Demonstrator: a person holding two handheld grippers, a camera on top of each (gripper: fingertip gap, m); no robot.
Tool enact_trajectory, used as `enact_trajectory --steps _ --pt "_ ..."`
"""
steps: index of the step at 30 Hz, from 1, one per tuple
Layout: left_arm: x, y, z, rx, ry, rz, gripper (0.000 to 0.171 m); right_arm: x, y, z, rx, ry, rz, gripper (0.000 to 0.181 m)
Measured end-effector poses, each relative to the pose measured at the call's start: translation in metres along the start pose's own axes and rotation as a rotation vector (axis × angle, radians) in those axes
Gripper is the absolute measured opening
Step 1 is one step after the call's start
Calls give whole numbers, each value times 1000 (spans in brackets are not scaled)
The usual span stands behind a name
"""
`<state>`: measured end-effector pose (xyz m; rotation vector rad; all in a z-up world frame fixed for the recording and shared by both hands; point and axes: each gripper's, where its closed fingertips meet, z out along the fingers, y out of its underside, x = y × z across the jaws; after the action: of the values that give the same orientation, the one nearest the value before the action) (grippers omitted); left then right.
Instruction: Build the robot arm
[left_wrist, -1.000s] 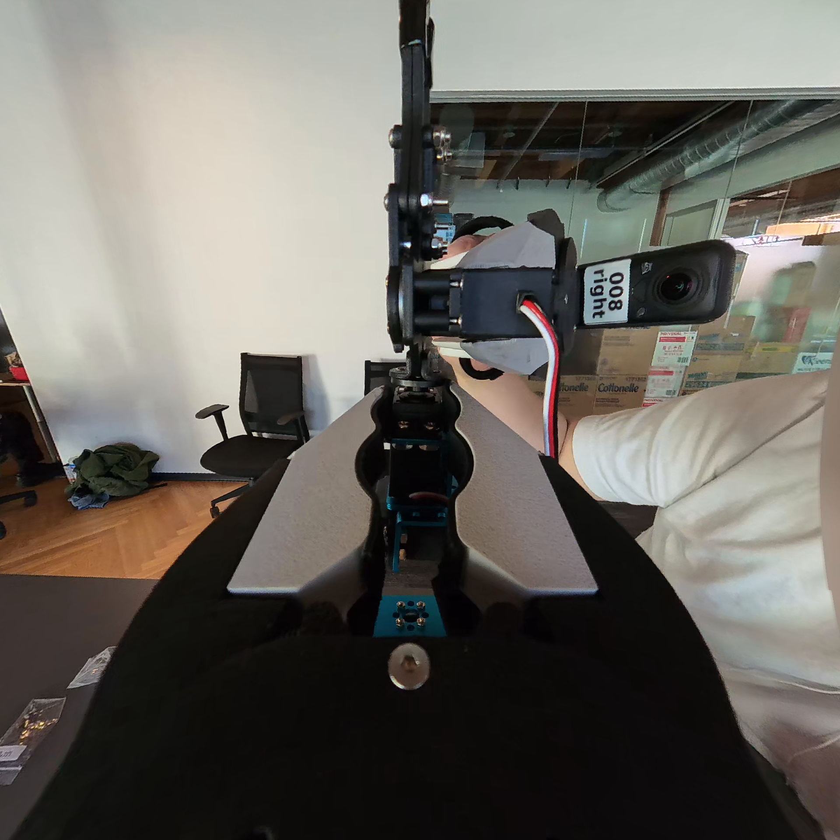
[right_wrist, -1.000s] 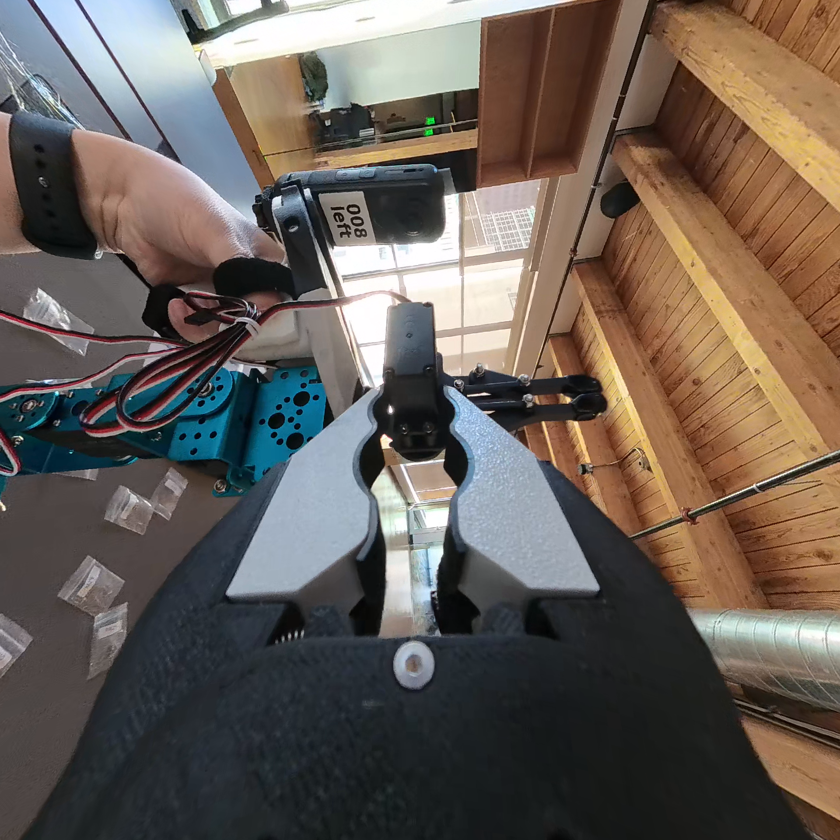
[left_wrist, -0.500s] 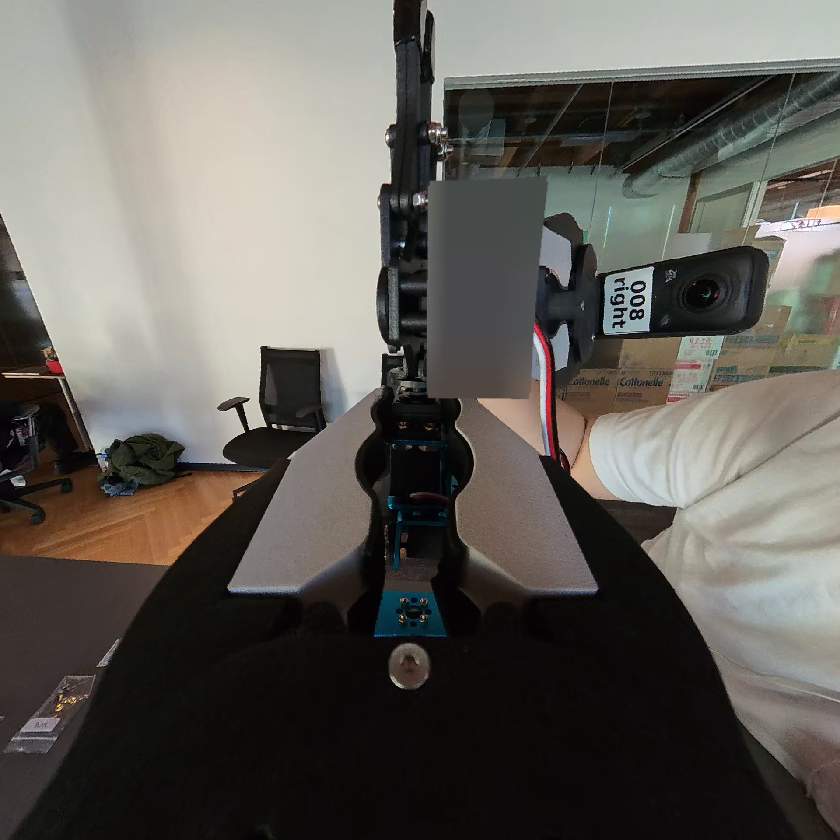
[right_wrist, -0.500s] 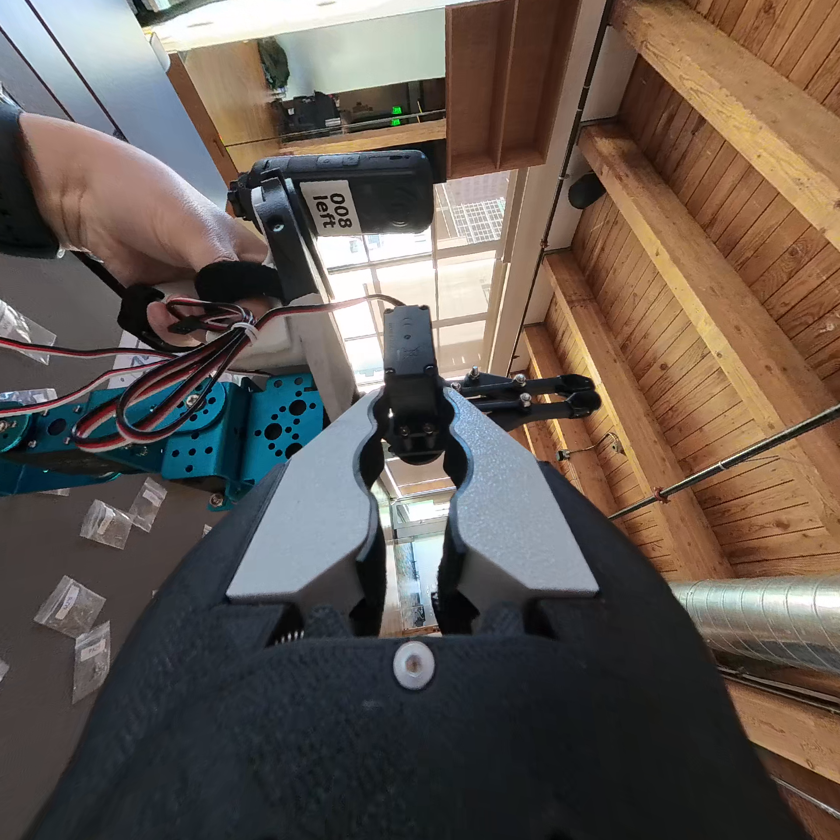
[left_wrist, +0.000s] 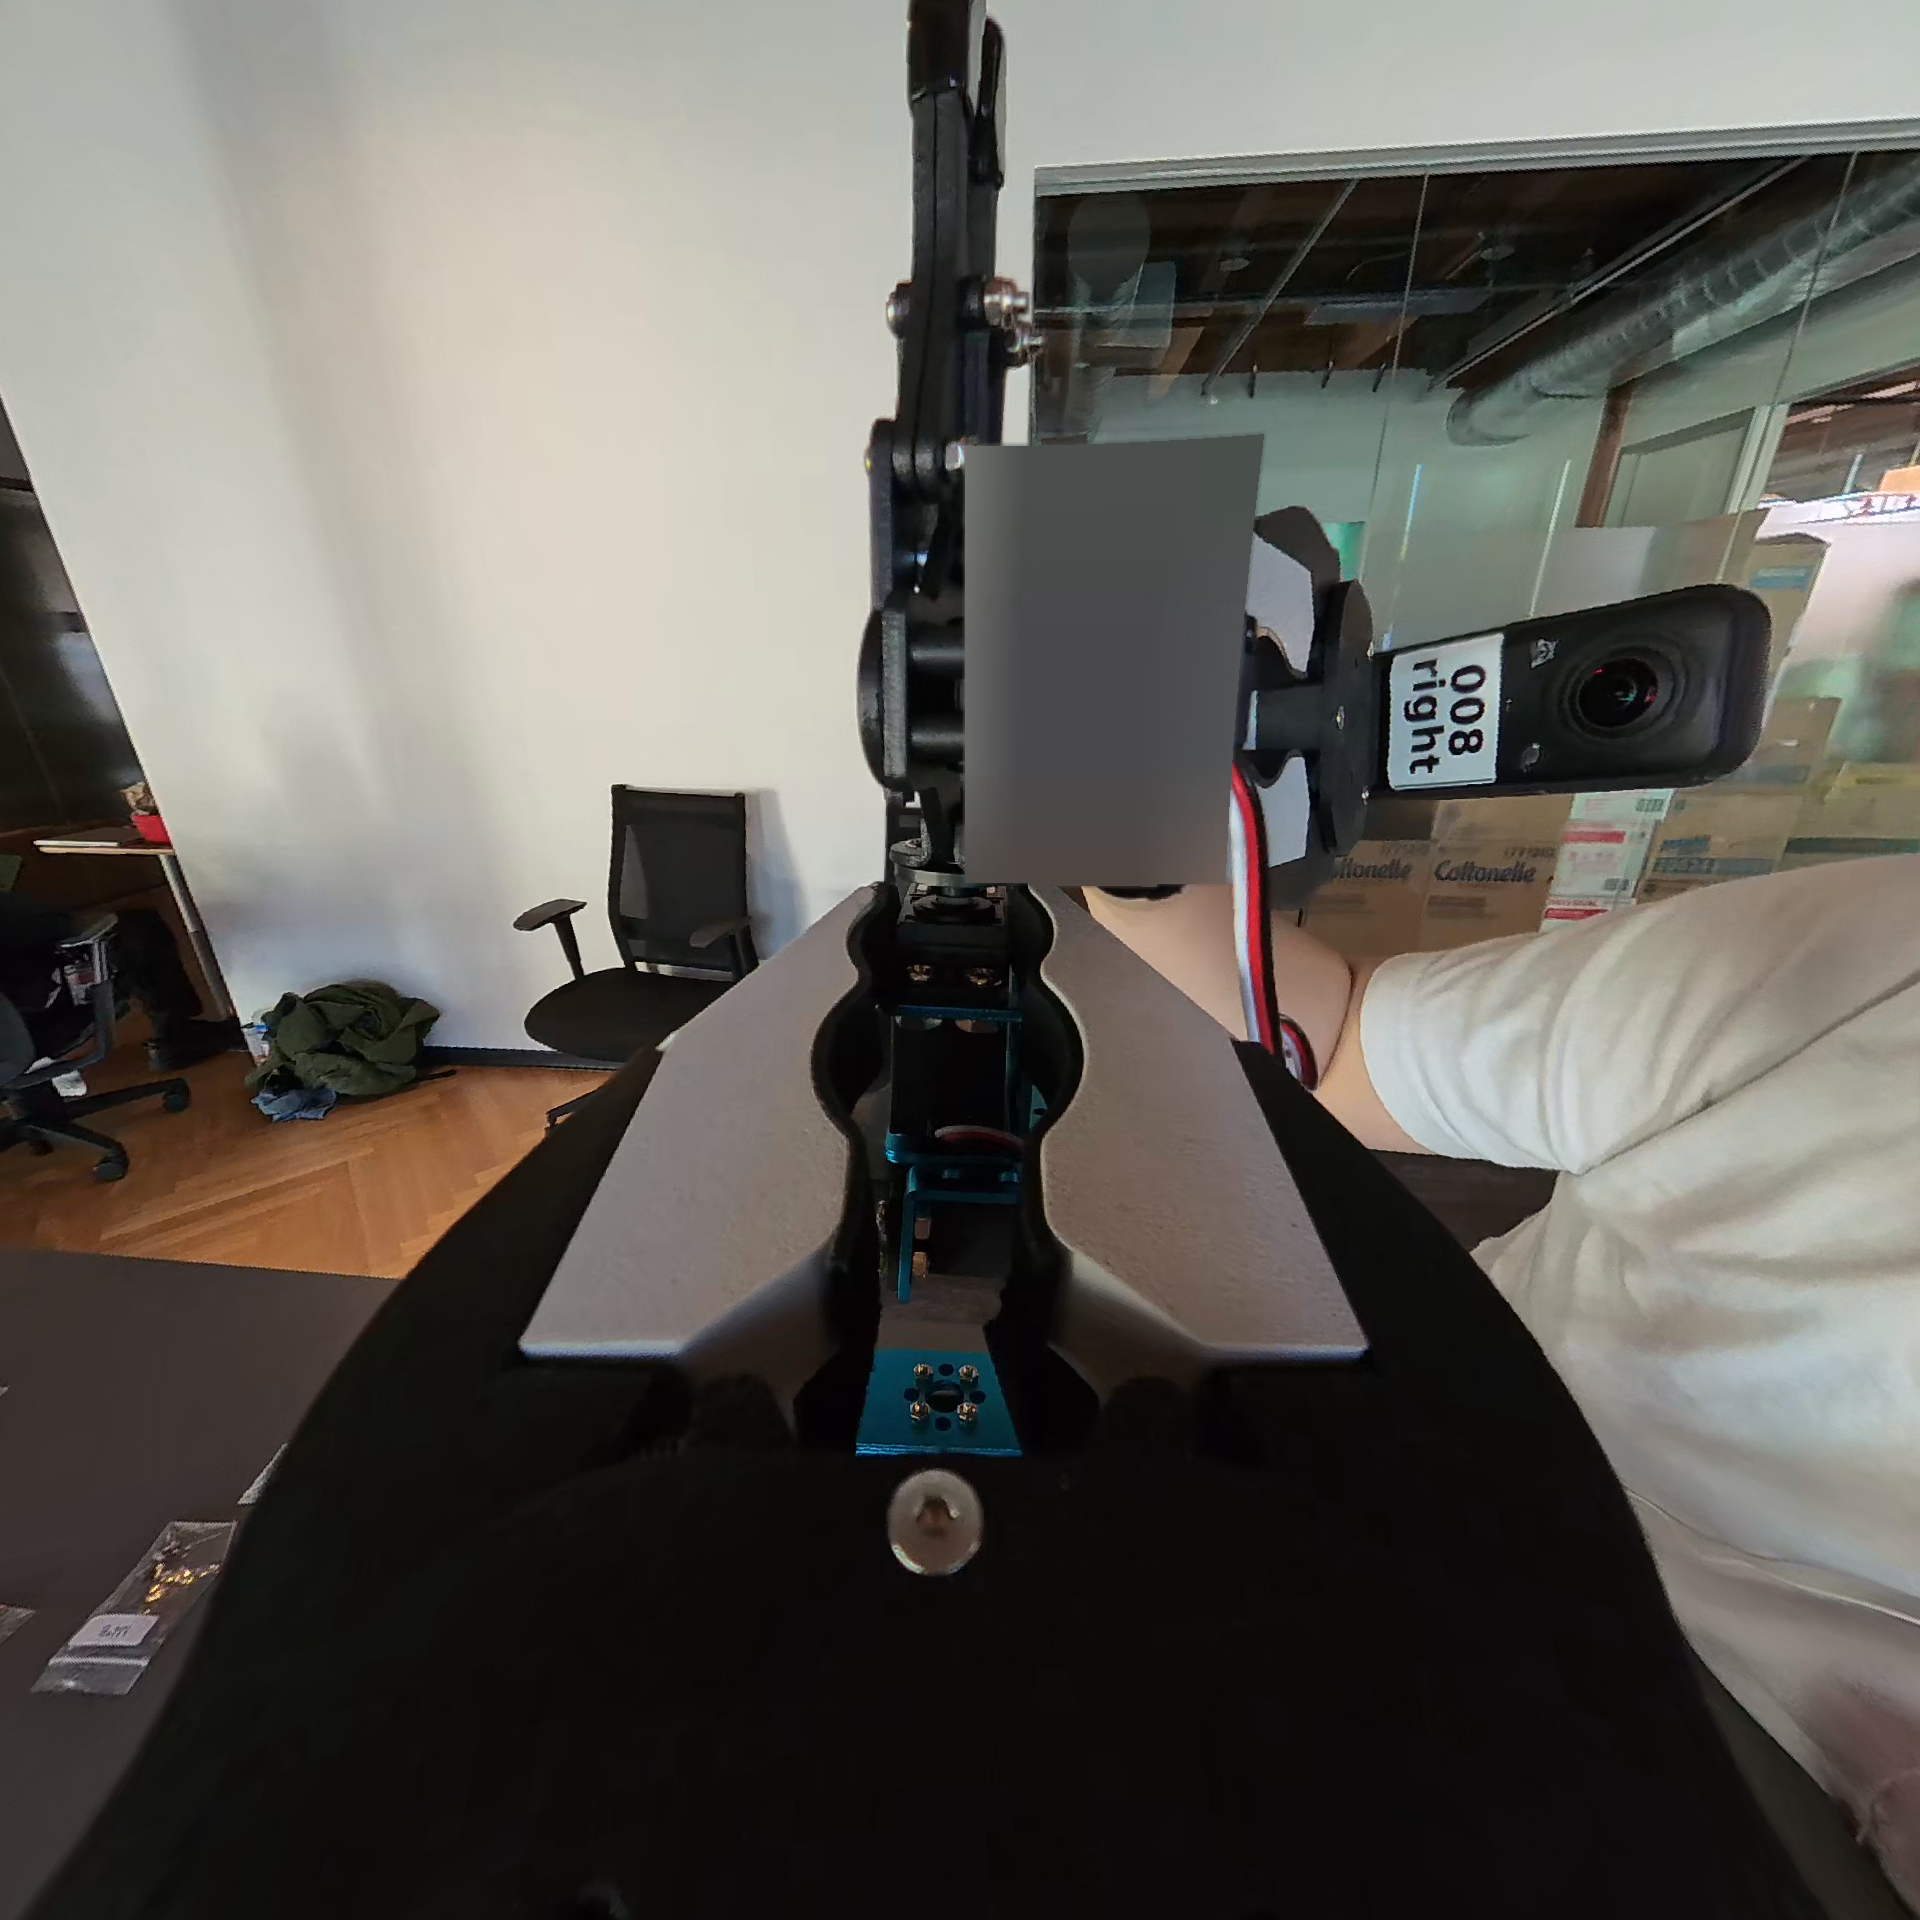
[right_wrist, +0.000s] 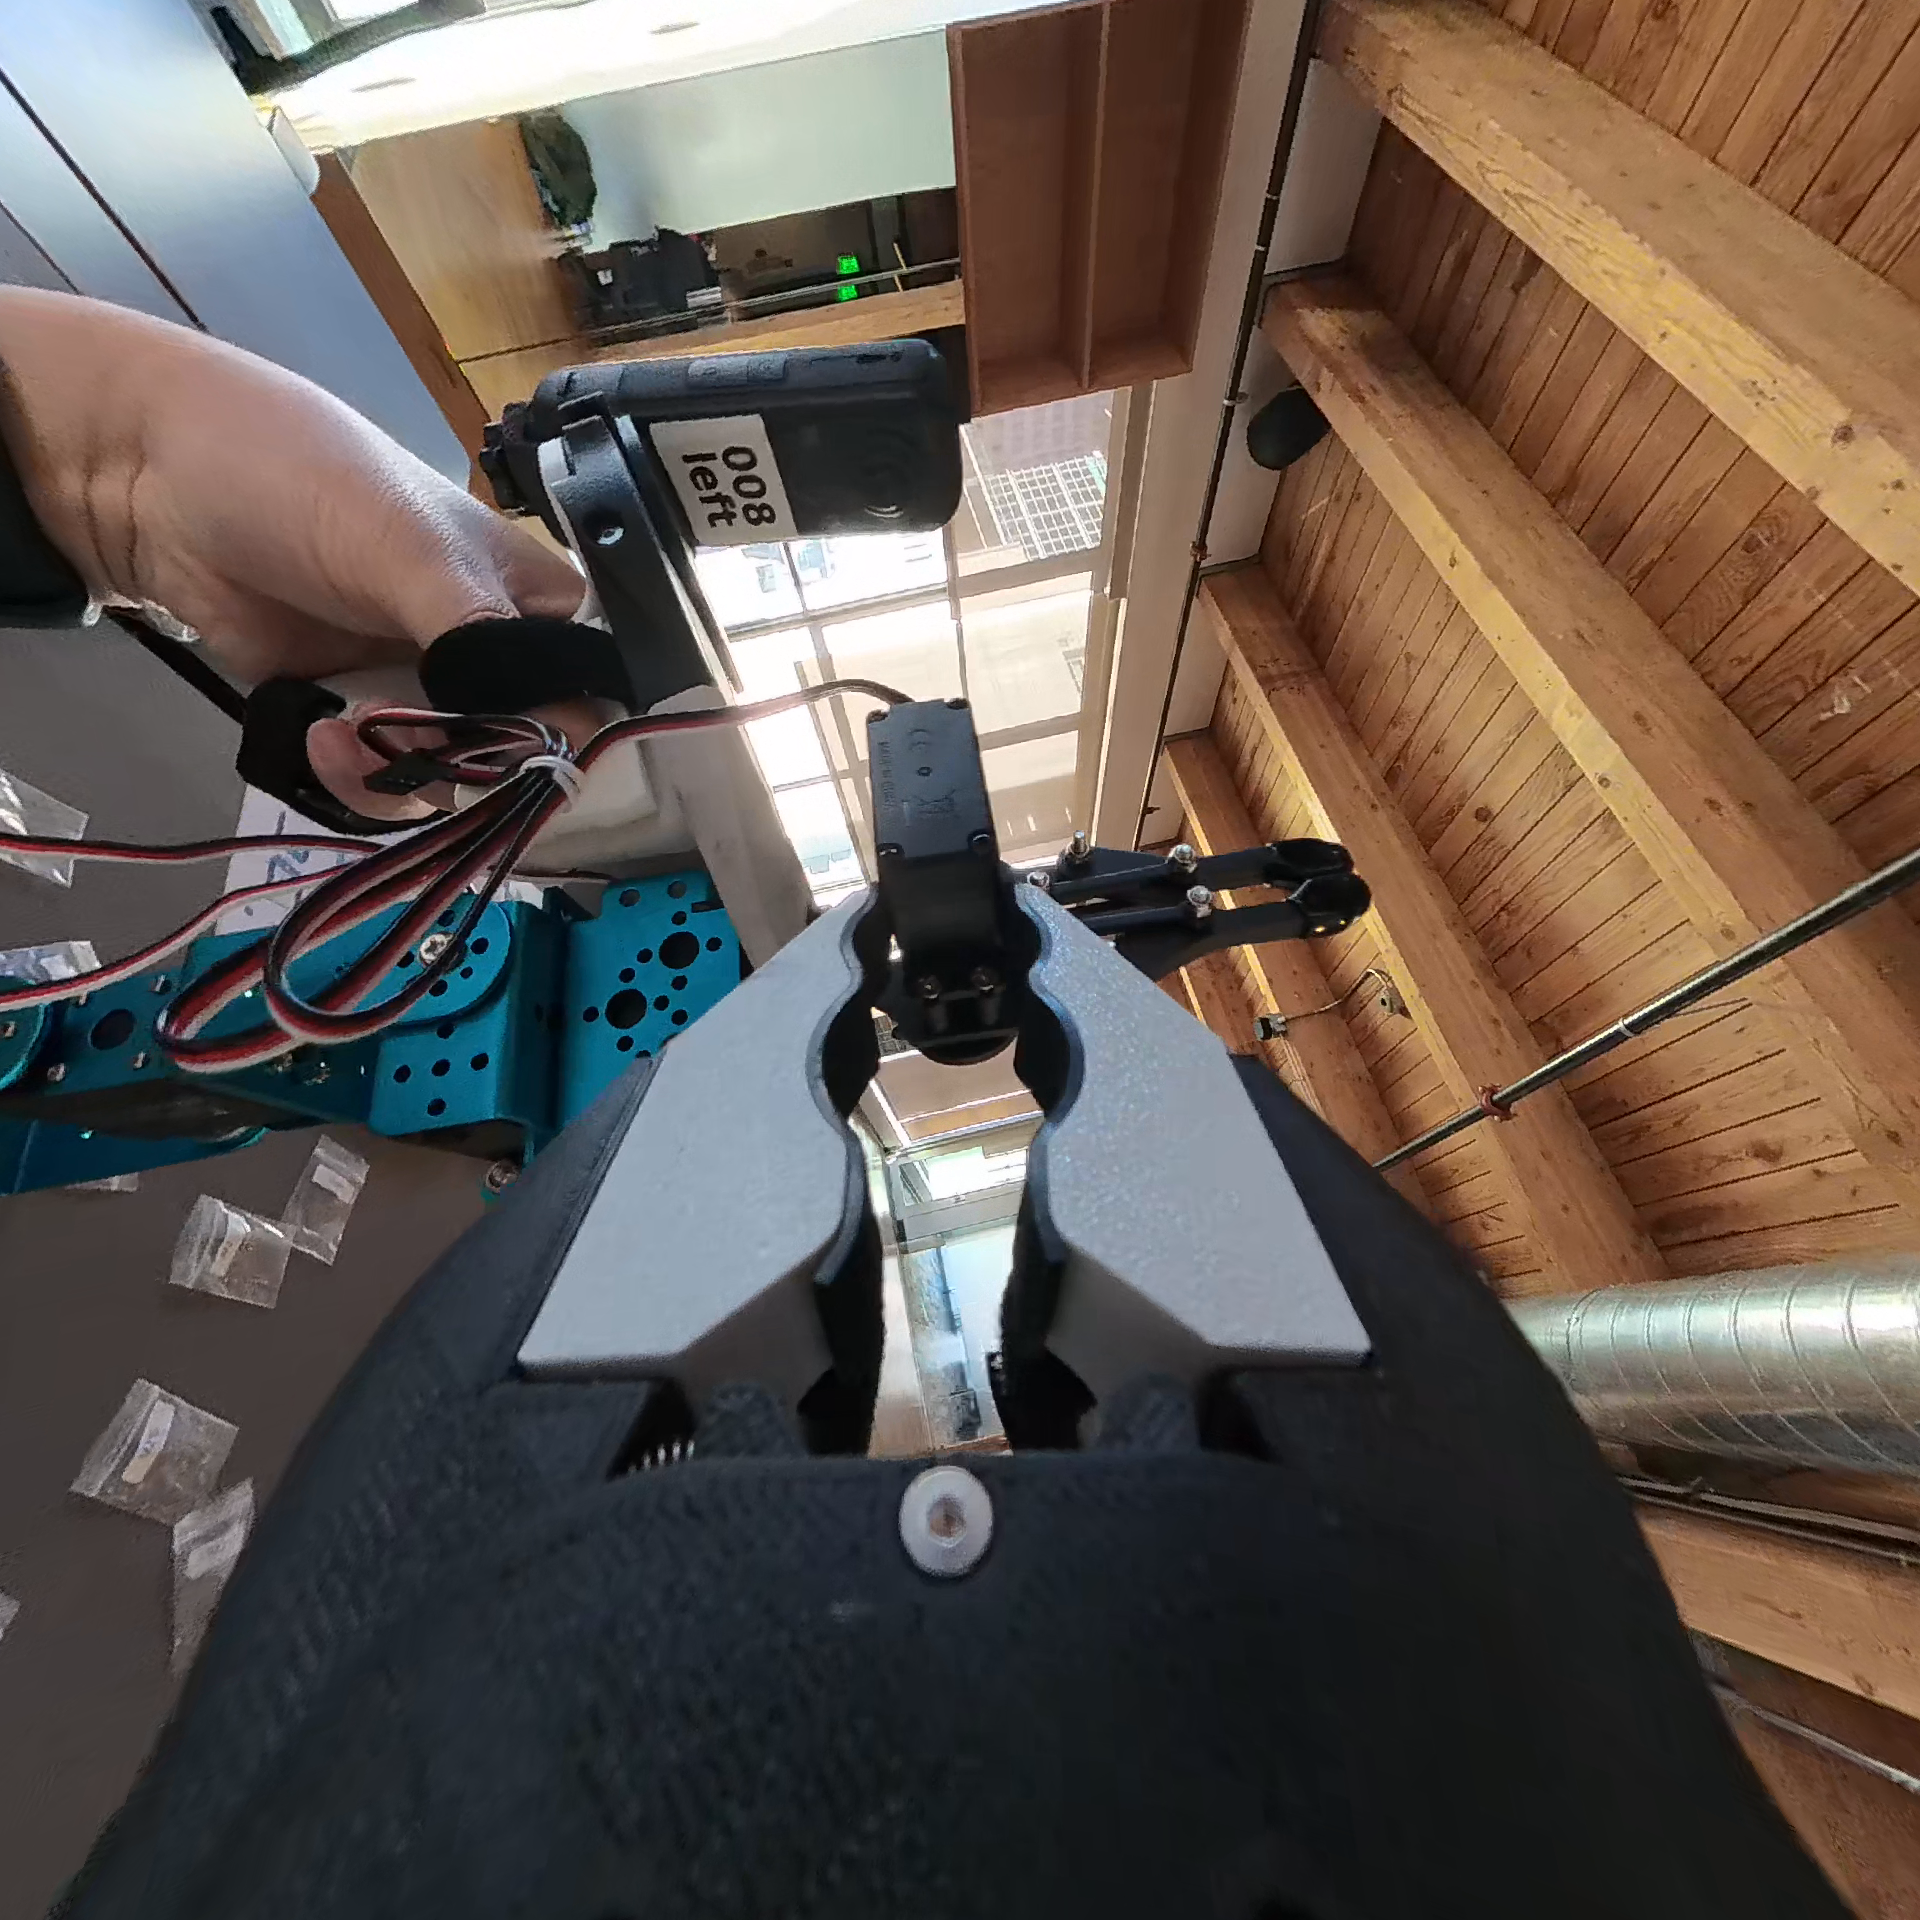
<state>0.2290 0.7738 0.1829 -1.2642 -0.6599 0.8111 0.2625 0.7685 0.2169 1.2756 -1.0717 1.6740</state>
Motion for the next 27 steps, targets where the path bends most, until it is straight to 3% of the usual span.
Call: enact_trajectory --steps 9,16,19,23,27 --pt "0 0 -1 -1 -3 -1 20 0 -2 1 31 11 32 21" --pt "0 0 -2 5 2 -6 20 12 14 -21 86 0 196 31" --pt "0 0 -2 3 3 -4 20 11 23 -20 74 -24 128 31" --pt "0 0 -1 4 11 -4 20 3 11 -14 95 -57 -54 31" --pt "0 0 -1 2 11 -1 21 1 11 -7 79 -62 -140 20"
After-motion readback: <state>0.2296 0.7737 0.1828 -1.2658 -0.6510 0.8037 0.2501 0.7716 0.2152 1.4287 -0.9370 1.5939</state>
